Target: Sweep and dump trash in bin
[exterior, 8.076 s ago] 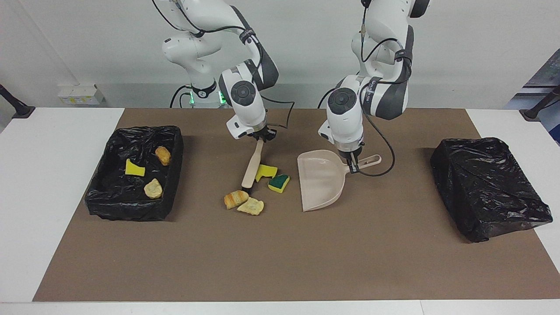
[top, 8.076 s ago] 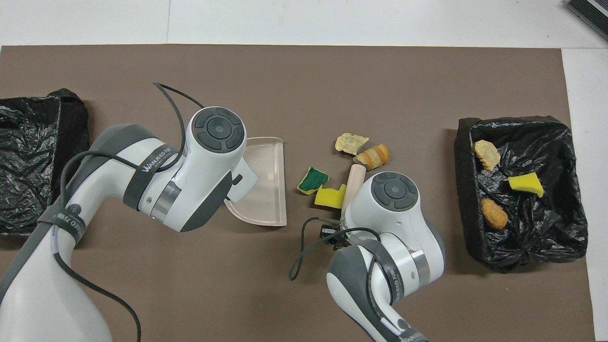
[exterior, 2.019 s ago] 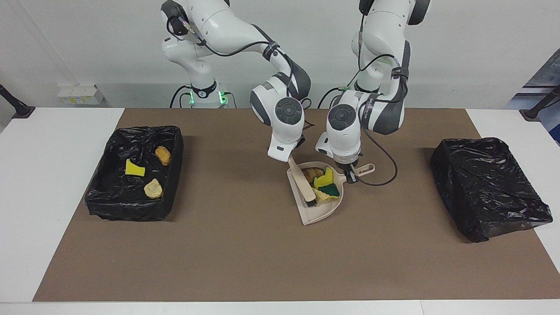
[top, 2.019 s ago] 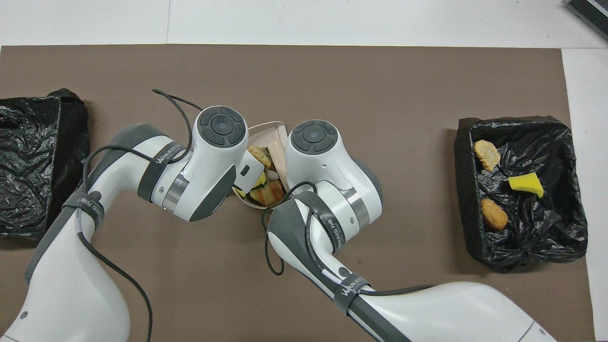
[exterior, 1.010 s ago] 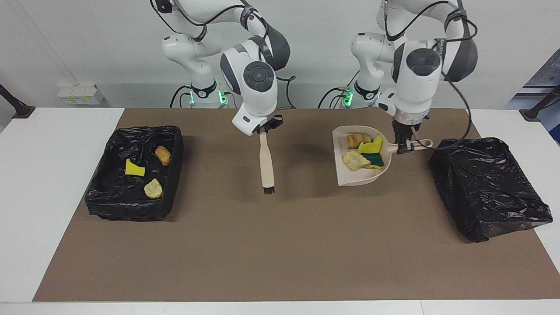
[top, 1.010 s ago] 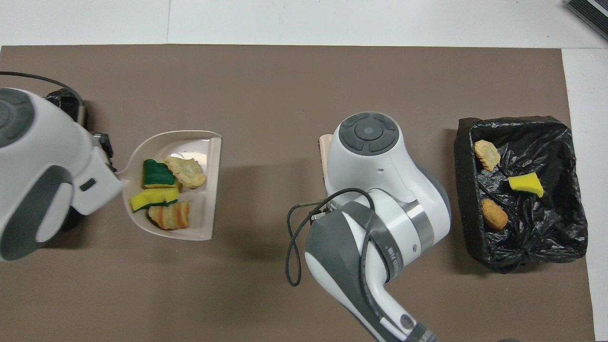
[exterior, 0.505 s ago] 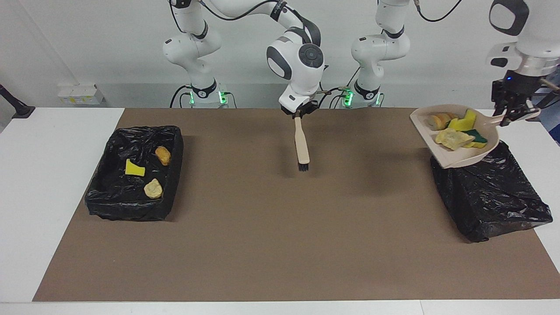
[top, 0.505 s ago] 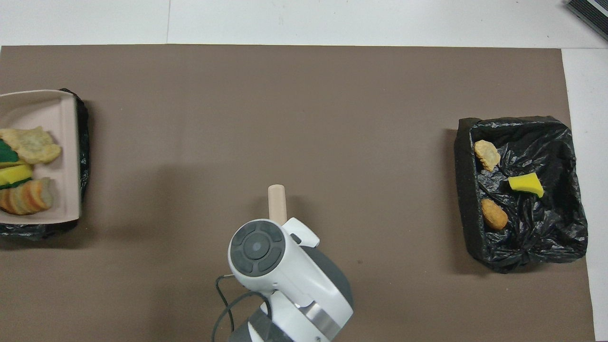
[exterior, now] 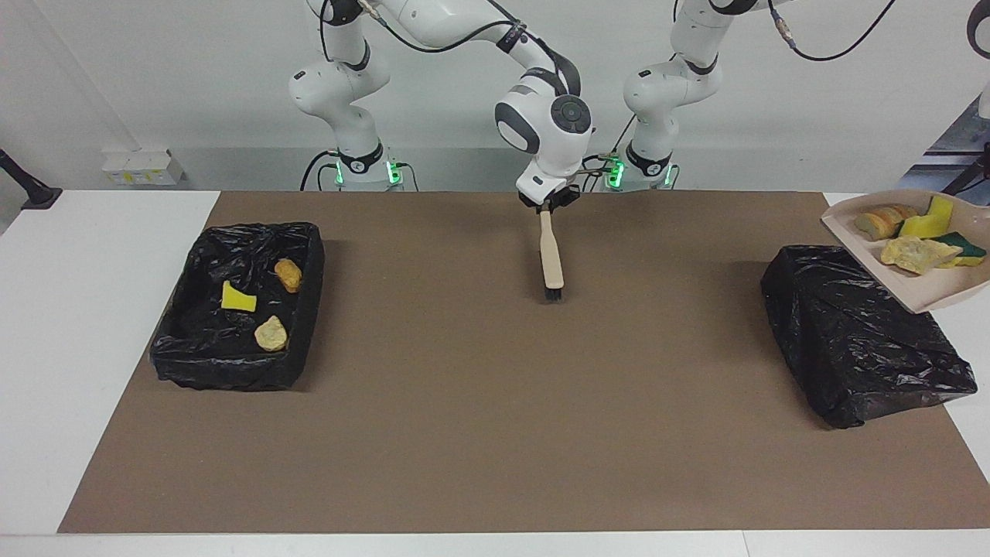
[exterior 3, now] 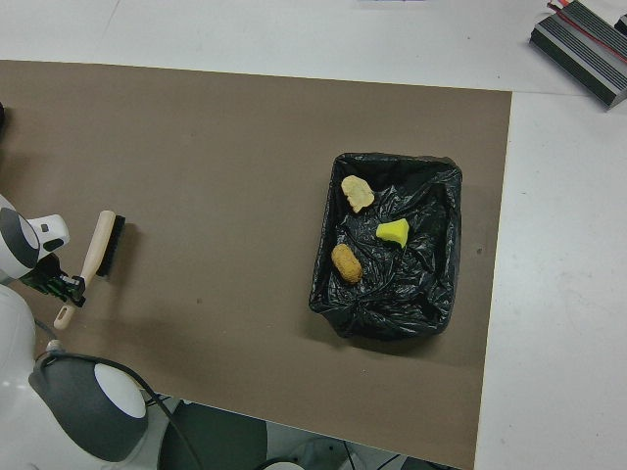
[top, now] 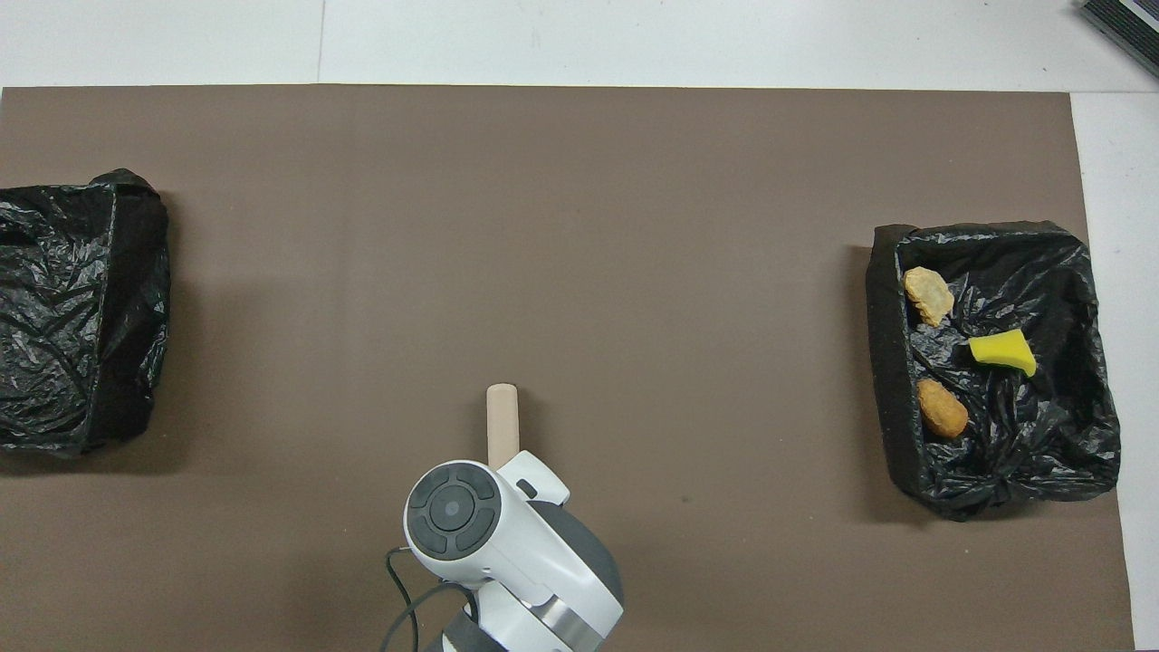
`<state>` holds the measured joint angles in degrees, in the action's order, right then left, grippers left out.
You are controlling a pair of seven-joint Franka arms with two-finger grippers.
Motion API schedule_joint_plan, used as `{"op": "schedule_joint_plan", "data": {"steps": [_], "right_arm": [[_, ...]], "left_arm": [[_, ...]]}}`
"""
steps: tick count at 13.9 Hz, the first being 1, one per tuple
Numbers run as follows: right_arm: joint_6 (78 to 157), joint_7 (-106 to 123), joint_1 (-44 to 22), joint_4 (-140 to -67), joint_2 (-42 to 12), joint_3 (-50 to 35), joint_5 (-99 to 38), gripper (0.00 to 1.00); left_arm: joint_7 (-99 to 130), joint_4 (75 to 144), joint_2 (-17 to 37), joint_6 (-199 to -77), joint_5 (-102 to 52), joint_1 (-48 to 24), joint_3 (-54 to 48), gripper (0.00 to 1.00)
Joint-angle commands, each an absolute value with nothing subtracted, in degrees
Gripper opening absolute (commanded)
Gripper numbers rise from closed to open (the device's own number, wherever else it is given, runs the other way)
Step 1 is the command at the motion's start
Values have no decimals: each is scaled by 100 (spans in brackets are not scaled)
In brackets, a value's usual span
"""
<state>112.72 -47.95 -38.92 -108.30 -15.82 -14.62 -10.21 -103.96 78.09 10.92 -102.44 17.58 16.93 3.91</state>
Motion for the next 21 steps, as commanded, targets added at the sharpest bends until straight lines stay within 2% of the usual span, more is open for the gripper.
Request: {"op": "schedule_joint_plan", "data": {"steps": [1,3,4,5,9,11,14,16,19,21], "right_arm": [[11583,-4834,-3999,-11073,-1590,-1477,-1143,0],[11585,-4886,-4008,-11040,-1591,-1477,-1143,0],[11488,-4887,-3999,-10987,-1617,-1468,-1134,39],[11426,-4808,-3982,-10952,-1600,-1468,-1055,99],[10637,-4781,-3613,-10399,-1424,-1450,-1055,100],[10451,-4432,-3202,-10371,-1092,-1459,-1063,100],[9653,-3352,-2437,-10240,-520,-1441,-1090,100],[9187,-2998,-2085,-9890,-466,-1424,-1046,100],[8834,-2691,-1224,-9493,-413,-1432,-1028,100],[8763,-2261,-977,-9422,-290,-1319,-915,100]], "left_arm": [[-10441,7741,1520,-10730,2265,1898,352,0],[-10433,8347,1468,-11186,2871,1846,352,0],[-10424,8541,1476,-11267,3013,1820,352,0],[-10415,8630,1520,-11302,3284,1811,352,0],[-10004,9228,1441,-11751,4120,1767,360,0],[-9495,9499,1328,-11751,4585,1706,352,0],[-9036,9764,1161,-11637,5210,1495,352,0],[-8947,9817,1108,-11654,5545,1476,352,0],[-8851,9852,1099,-11620,5948,1337,352,0],[-8527,9983,1002,-11427,6238,1196,352,0]]}}
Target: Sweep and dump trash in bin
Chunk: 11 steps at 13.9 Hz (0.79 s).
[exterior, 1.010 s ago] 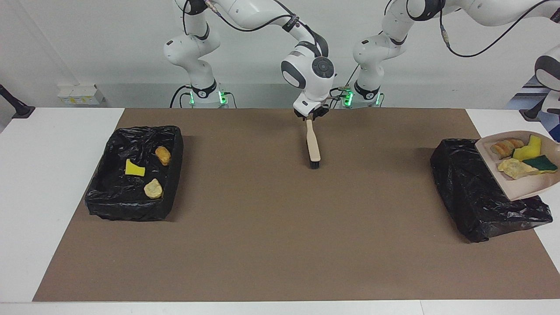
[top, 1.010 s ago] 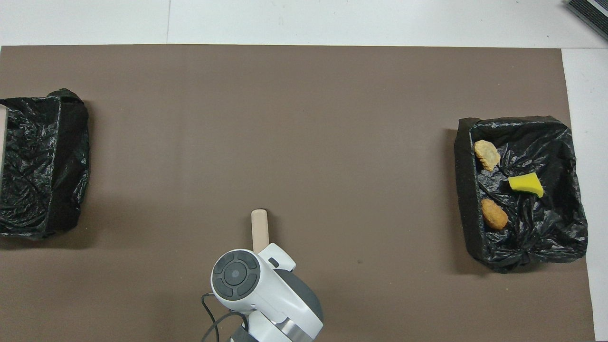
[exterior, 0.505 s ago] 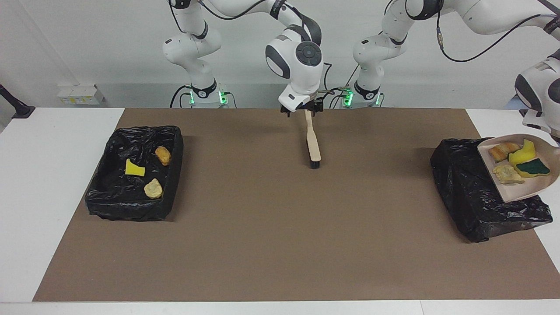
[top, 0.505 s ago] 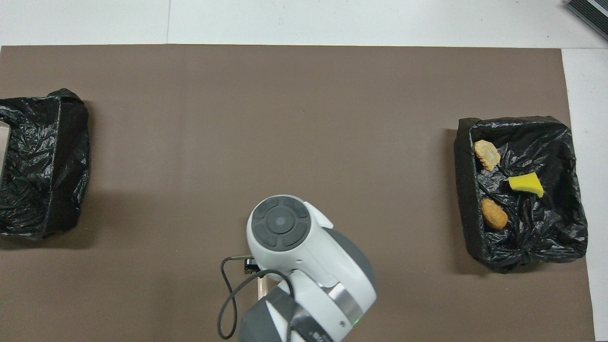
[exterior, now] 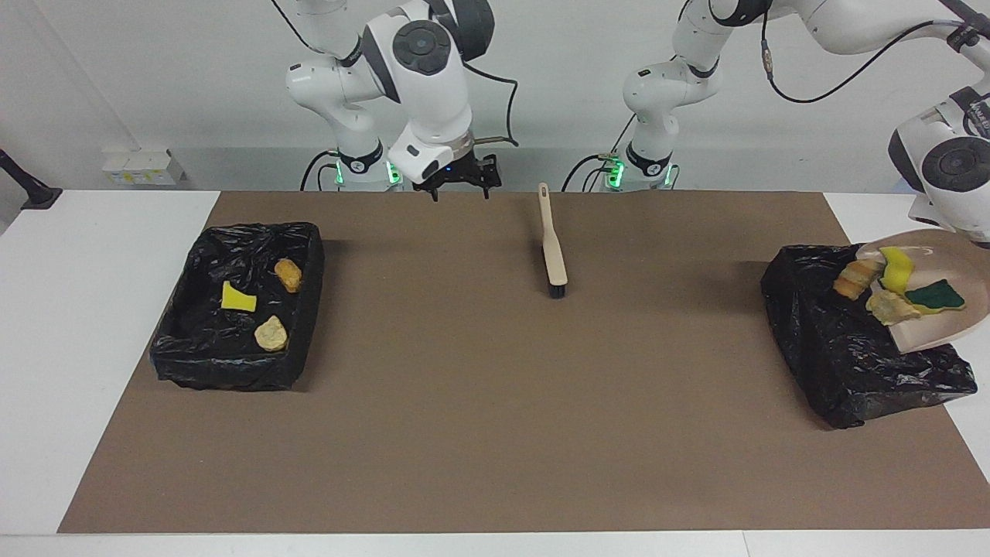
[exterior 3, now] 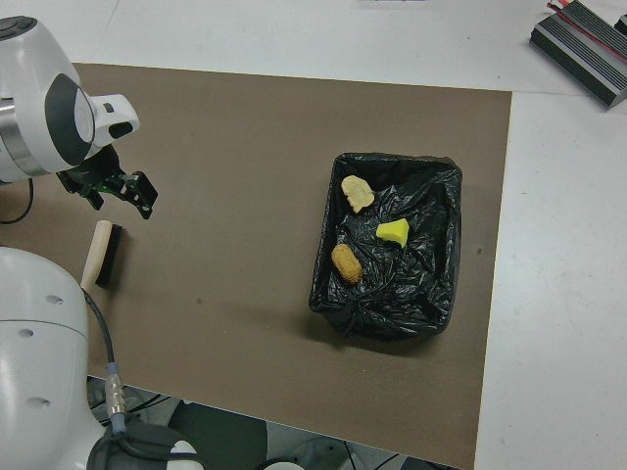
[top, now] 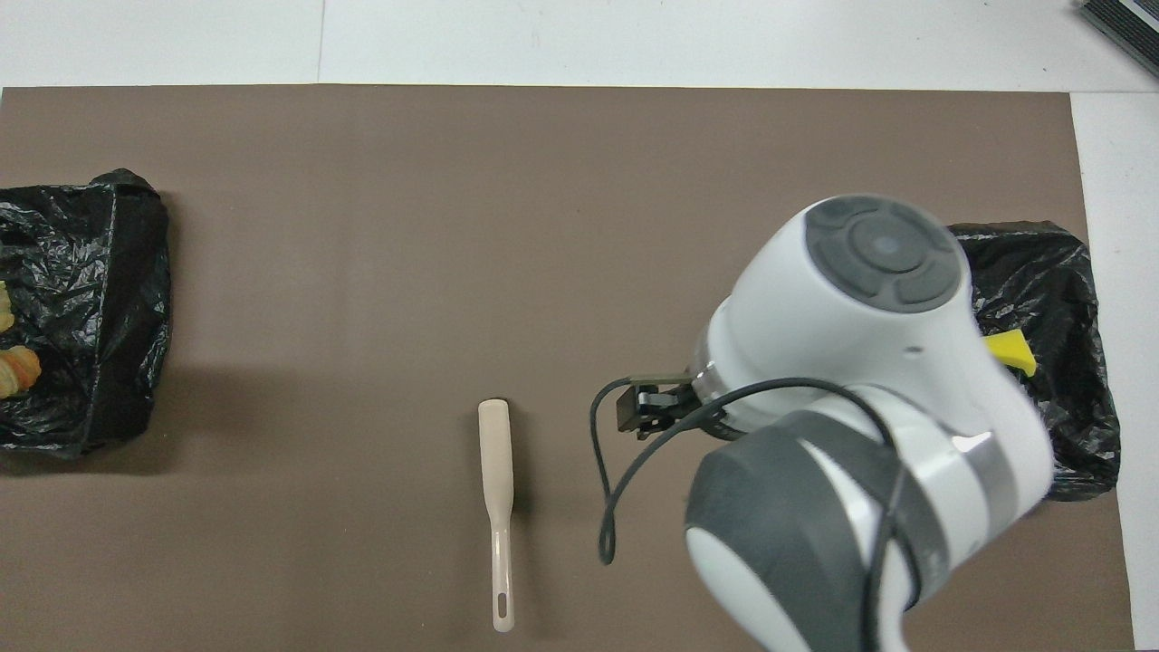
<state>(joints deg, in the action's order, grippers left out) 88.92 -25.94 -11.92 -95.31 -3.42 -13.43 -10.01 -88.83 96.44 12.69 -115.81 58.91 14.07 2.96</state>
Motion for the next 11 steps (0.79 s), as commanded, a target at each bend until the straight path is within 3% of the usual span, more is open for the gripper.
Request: {"op": "schedule_joint_plan", "data": {"steps": [1,3,11], "right_arm": [[8684,-1989,-845,-9404,-255,-1240,-844,100],[8483,-1400,-669,-9317,-229,-1143,-774,100],[8200,923,535,-9009,-202,-888,-545,100]], "left_arm": [[-8395,10089,906,-11391,6449,1152,352,0],[-8262,10239,835,-11365,6635,1020,352,0],[-8341,9765,677,-10881,7585,923,308,0]]}}
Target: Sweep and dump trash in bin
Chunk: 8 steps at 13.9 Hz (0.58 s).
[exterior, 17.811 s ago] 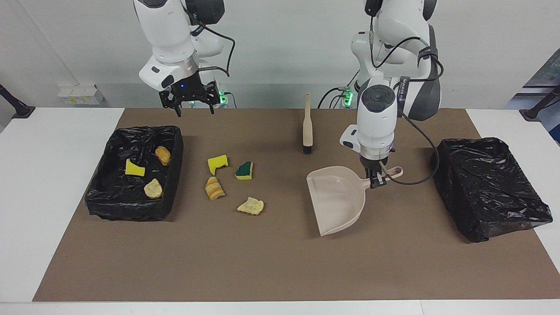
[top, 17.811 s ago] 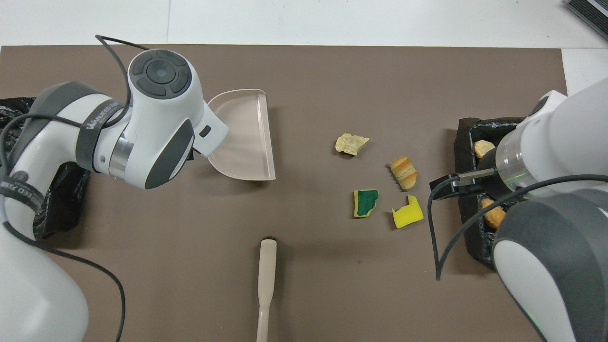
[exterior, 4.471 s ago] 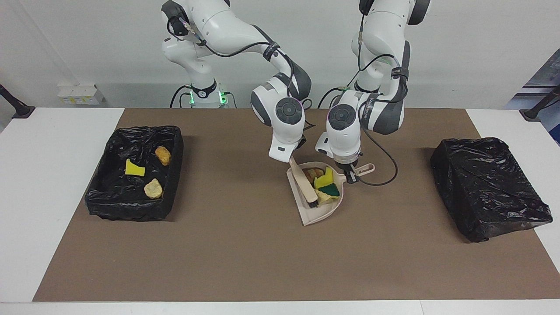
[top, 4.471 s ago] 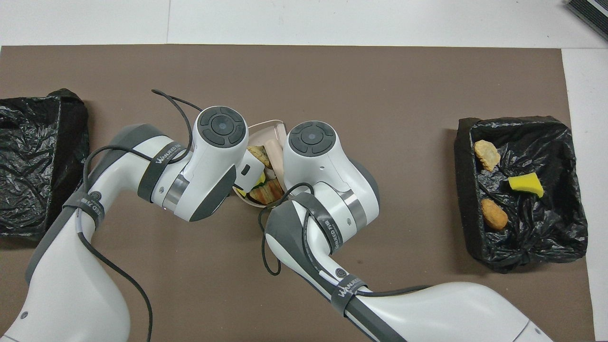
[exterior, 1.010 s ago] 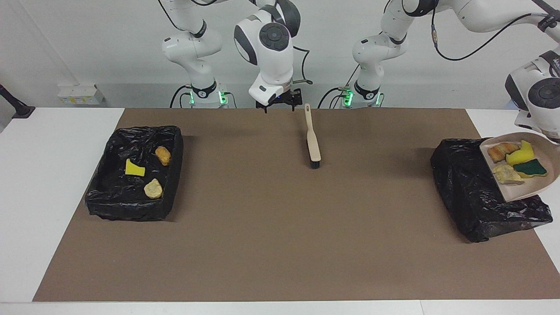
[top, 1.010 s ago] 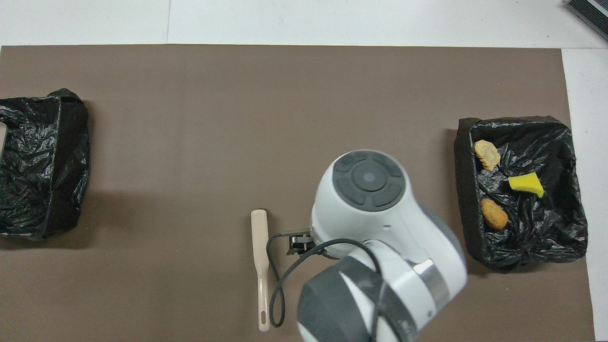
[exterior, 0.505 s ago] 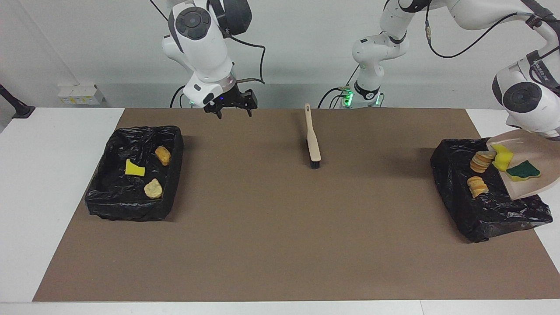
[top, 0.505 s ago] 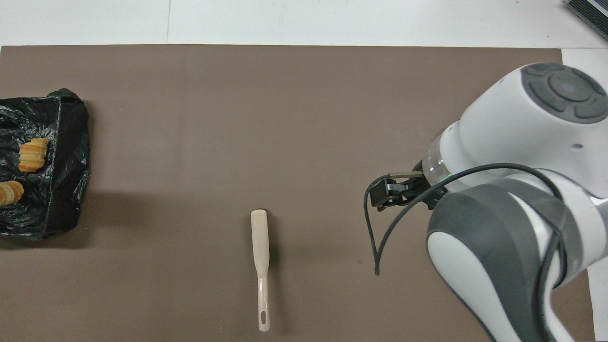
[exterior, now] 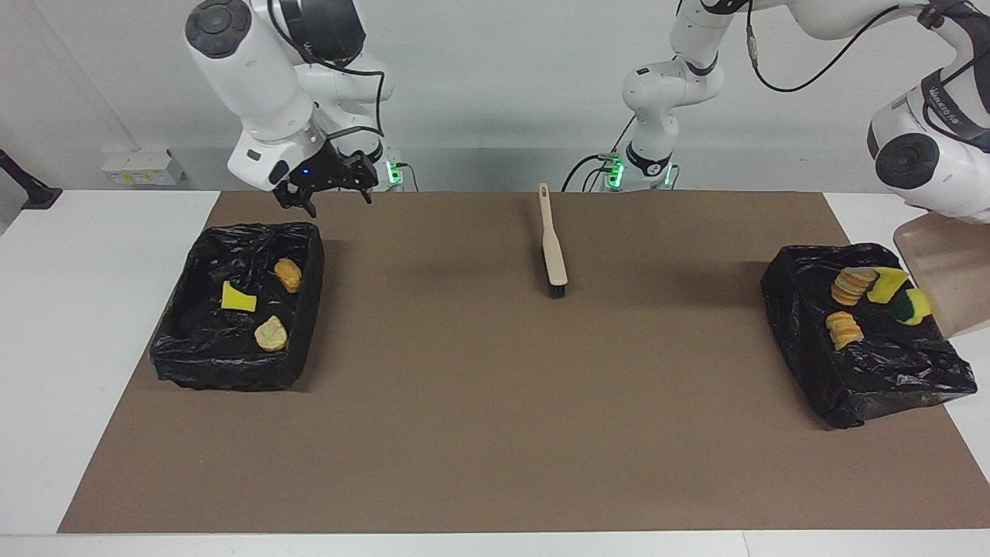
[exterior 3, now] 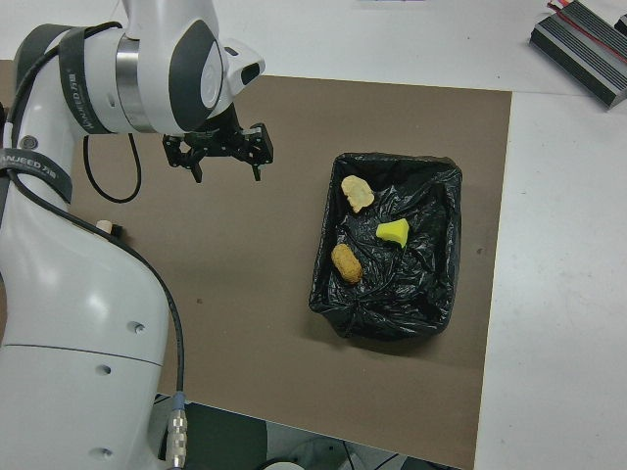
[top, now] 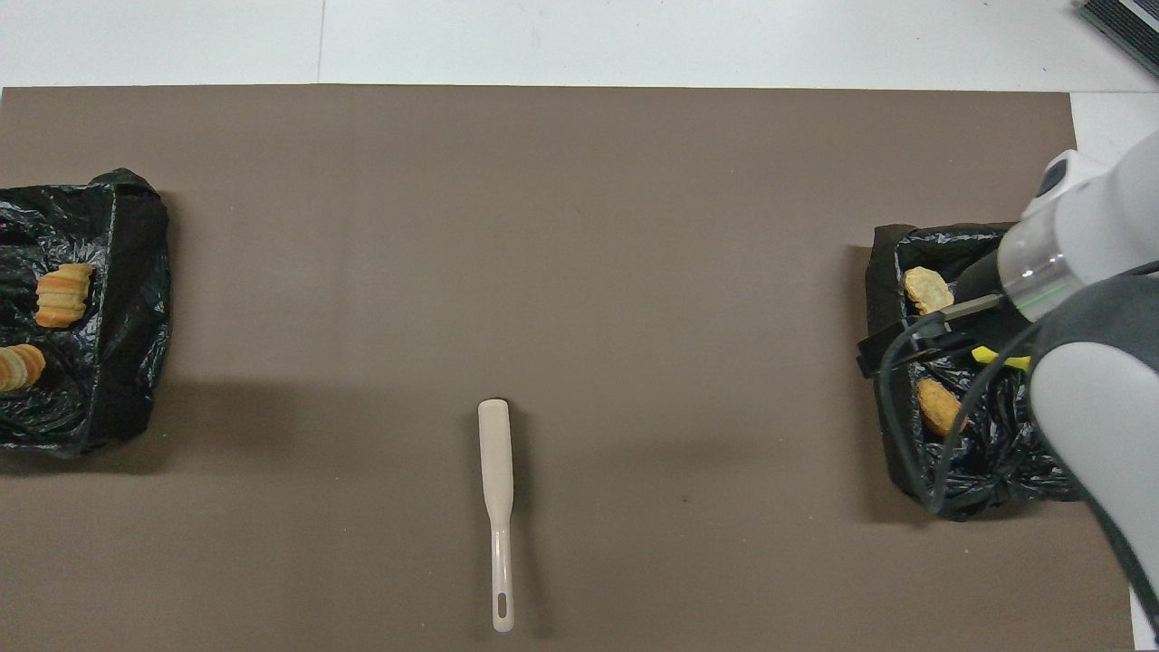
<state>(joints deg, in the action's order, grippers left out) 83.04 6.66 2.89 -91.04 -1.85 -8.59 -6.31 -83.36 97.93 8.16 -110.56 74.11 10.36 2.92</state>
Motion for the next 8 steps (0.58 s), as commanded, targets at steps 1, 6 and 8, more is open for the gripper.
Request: {"op": "schedule_joint_plan", "data": {"steps": [1,6,8], "right_arm": [[8252,940,649,-9009,-220,-801,-441,100],[8622,932,598,-8895,-237,-230,545,100],[8613,635,536,-8912,-150,-63,431,100]], "left_arm": [[-8358,9747,642,-10846,7568,862,290,0],[-8323,9747,624,-10688,5868,151,220,0],[-8315,9747,642,-10356,5032,-331,220,0]]}}
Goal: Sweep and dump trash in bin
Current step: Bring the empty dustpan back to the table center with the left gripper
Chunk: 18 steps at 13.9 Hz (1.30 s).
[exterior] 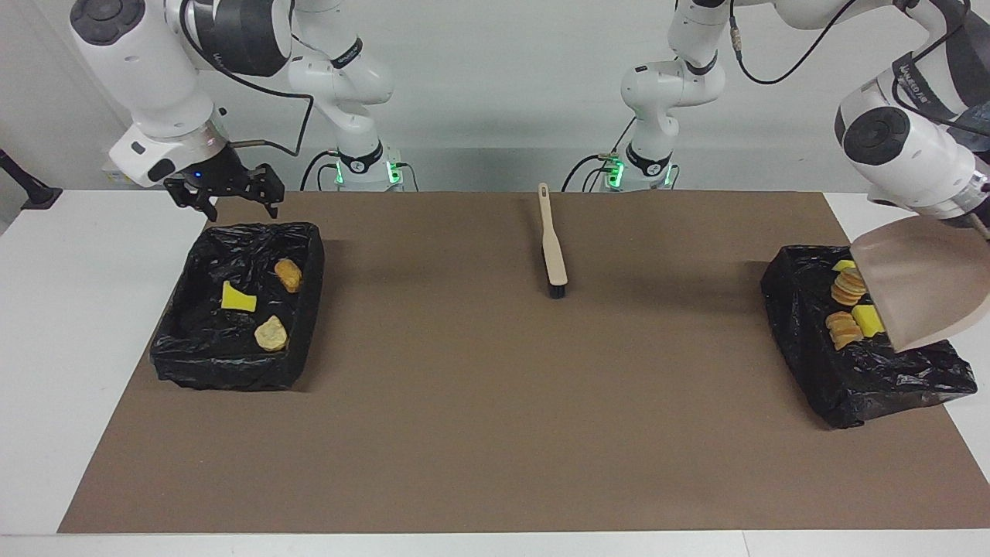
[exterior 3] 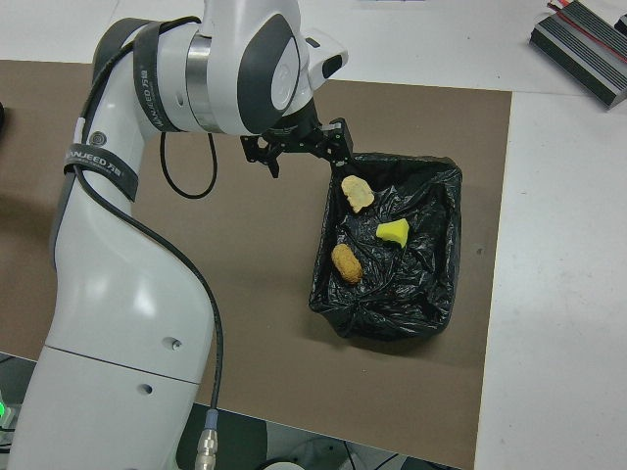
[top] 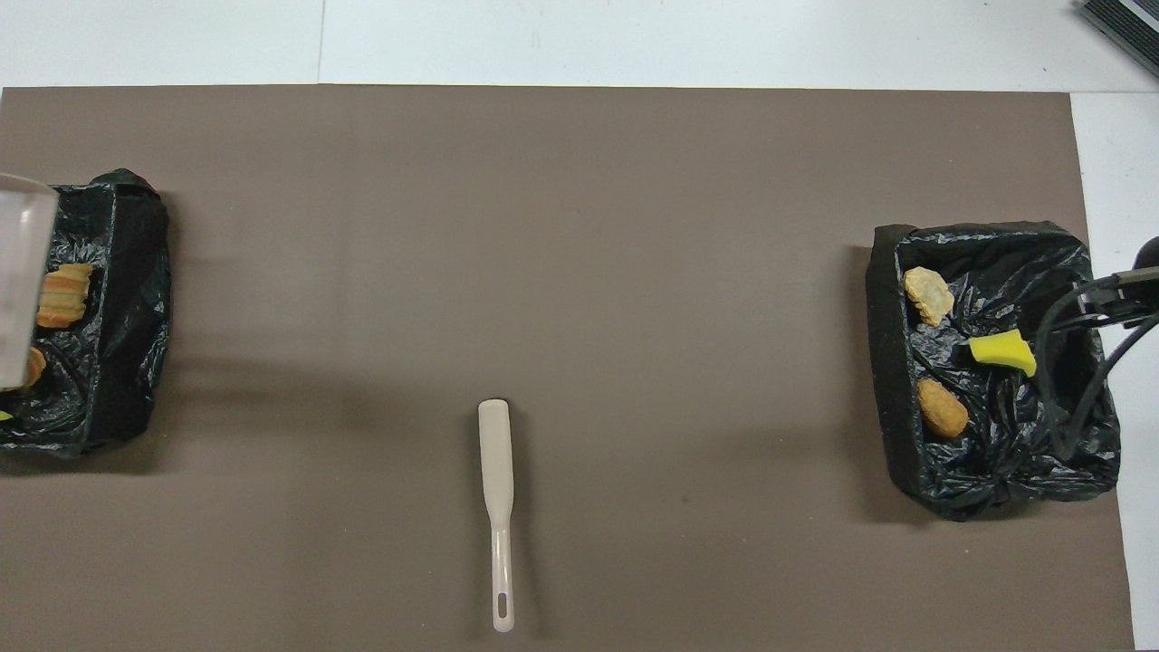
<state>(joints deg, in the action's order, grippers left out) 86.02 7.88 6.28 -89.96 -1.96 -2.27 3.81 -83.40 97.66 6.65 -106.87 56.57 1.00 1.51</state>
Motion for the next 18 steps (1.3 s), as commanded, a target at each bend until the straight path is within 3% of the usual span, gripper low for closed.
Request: {"op": "schedule_joint_plan", "data": {"steps": [1,6,10,14,18], "right_arm": [[8622,241,527,-8921,-123,-44,396,100],[8596,-422,597,-8947,17,-36,-86,100],[8701,-256,598,-9438,351,-35,-97,100],[8736,412,580,-9449,369,-79,192,100],[8912,404,571,-9413,317,-79,220,100]], "left_arm": [[-8306,9730,633,-10223,4601,-543,220,0],[-7868,9160,905,-9029,2780,-1316,220,0],[-6455,9079,1142,-8781,2129,-1976,220,0],[-4542,7693,2134,-8157,1171,-2285,211,0],[-2546,7559,2355,-8357,625,-2531,202,0]]}}
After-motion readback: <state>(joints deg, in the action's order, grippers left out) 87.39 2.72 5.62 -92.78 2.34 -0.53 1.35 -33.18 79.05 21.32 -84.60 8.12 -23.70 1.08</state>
